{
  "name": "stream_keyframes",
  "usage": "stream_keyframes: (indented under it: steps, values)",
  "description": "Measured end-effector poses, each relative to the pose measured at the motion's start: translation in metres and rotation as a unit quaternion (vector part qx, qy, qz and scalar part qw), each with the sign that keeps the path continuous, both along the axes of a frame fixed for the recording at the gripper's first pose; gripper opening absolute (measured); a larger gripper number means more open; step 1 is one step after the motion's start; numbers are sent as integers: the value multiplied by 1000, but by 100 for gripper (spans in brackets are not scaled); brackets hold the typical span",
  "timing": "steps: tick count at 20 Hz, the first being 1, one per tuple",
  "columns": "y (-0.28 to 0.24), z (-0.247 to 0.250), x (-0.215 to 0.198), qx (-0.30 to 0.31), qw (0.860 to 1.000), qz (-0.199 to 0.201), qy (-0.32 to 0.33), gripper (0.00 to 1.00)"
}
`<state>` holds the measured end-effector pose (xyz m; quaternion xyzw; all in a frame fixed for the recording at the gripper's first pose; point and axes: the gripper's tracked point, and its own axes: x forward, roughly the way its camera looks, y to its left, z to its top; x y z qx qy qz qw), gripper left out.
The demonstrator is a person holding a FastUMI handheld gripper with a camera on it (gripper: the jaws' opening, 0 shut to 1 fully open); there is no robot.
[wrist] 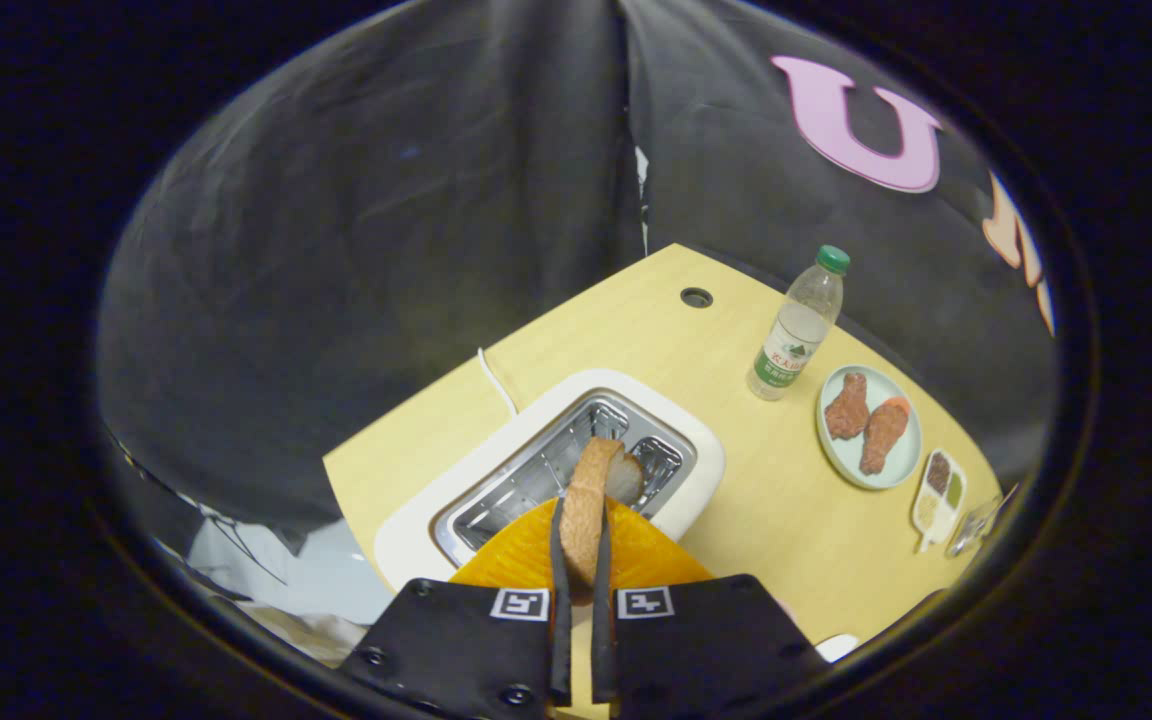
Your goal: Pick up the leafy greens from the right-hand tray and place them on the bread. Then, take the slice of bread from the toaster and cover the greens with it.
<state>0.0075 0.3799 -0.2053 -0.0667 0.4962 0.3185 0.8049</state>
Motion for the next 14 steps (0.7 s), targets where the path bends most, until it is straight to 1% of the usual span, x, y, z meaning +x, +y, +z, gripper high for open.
stream_keyframes:
  steps: [3,9,11,14]
  values:
    - [-3,20,5,43,999,-22,-10,11]
    - [-33,61,9,108,992,-62,-28,11]
    - [-40,75,3,134,988,-78,-23,10]
    - [-62,80,3,146,985,-93,-25,10]
